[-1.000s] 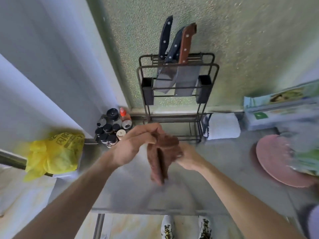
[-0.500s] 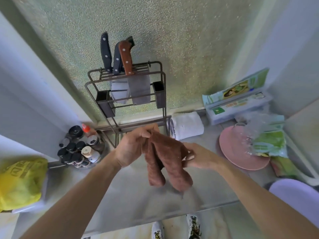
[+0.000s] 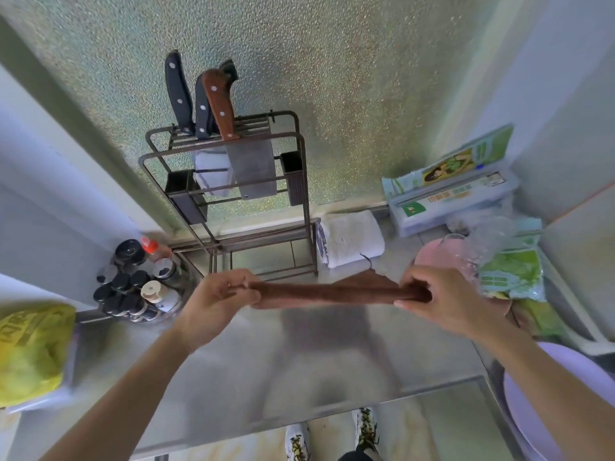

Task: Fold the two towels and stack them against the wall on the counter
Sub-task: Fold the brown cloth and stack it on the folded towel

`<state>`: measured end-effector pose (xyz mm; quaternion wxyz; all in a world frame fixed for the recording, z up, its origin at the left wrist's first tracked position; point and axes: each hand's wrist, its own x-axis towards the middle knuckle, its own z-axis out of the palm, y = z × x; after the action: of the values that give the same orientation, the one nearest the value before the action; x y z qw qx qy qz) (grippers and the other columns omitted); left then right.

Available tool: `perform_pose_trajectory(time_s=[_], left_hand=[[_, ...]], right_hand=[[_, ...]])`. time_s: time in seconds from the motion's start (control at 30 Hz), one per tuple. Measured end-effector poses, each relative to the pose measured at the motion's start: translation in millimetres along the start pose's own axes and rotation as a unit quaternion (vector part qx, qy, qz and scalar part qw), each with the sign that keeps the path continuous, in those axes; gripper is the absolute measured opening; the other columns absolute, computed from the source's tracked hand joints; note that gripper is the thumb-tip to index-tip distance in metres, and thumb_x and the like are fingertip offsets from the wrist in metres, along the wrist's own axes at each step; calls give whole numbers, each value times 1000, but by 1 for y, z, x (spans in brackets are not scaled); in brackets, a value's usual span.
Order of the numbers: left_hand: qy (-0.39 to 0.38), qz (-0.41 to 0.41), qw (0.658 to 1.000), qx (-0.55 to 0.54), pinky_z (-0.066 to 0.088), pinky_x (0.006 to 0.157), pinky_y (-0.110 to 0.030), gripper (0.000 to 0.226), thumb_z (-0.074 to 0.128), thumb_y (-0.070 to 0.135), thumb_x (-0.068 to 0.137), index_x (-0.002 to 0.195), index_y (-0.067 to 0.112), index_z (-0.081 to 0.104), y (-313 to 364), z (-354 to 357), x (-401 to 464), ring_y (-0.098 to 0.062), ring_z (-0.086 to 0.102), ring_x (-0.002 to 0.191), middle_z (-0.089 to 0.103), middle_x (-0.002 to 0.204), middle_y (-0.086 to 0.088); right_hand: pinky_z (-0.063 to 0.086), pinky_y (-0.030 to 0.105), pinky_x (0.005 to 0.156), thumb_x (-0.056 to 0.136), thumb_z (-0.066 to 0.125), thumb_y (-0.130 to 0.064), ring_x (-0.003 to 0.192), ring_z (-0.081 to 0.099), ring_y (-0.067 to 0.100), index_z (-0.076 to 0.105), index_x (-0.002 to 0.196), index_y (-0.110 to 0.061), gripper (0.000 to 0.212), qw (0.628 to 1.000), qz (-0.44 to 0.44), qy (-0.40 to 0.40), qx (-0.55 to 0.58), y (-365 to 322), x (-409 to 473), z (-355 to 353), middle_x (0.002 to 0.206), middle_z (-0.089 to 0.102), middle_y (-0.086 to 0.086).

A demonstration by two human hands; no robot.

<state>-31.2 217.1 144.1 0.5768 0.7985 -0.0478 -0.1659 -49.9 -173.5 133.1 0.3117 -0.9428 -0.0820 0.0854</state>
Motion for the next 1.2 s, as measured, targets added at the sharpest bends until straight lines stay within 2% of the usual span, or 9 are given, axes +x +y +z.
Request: perform_pose_trajectory(time_s=[0.17,0.3,0.4,0.53,0.67,0.8,0.93,1.07,1.2], left_hand=[[-23,-80,988,130,55,70,-18,19,72,10,87,77,26,76,-79,33,-30,-8,73,75,78,77,4],[-22,-141,972,185,53,67,-14,20,73,8,84,77,27,77,-132,68,-54,-1,69,70,76,71,9],[16,-181,967,180,50,65,-10,18,76,9,81,79,26,79,-155,80,-59,-2,70,71,77,72,9],[86,-193,964,164,51,64,-6,17,80,8,79,77,25,78,-167,82,-39,4,70,69,76,69,11],[127,-204,959,148,52,67,-17,29,79,12,81,71,38,70,-172,80,-4,7,68,68,73,65,21],[158,-237,950,131,56,73,-30,23,78,17,81,70,35,69,-181,79,40,-7,72,68,74,66,13],[164,-261,939,151,55,77,-30,13,76,20,82,77,30,69,-197,86,64,-23,73,83,73,74,5],[185,-279,923,190,48,75,-28,15,75,26,83,95,25,67,-205,95,61,-24,69,91,71,85,4],[208,-219,914,272,44,73,-32,31,72,36,85,108,20,59,-193,109,40,-24,60,91,63,105,-5]], right_hand=[[34,16,55,70,84,-23,61,50,-7,50,70,-38,38,996,49,-43,-62,36,-40,70,62,53,-20],[51,25,70,78,80,-24,74,61,4,50,76,-42,35,984,110,-121,-69,65,-70,124,78,65,-17],[53,17,67,79,82,-23,71,65,-3,54,73,-48,37,980,147,-132,-31,77,-79,146,72,66,-23],[48,5,64,80,82,-21,78,65,-12,62,77,-45,32,974,209,-59,63,88,-63,154,75,70,-21],[56,28,75,81,81,-17,77,71,11,73,86,-18,10,950,266,31,160,98,-24,160,81,76,0],[48,27,69,81,80,-21,77,71,21,71,84,-19,10,935,301,74,171,106,17,170,79,74,1],[55,39,82,81,79,-21,80,72,26,71,83,-17,9,940,308,70,129,117,37,187,78,75,3],[54,39,88,82,78,-25,93,68,24,65,109,-17,31,945,303,89,82,122,36,191,102,72,4],[52,44,91,84,74,-15,107,59,32,58,121,-15,40,981,165,102,-25,120,43,186,120,63,8]])
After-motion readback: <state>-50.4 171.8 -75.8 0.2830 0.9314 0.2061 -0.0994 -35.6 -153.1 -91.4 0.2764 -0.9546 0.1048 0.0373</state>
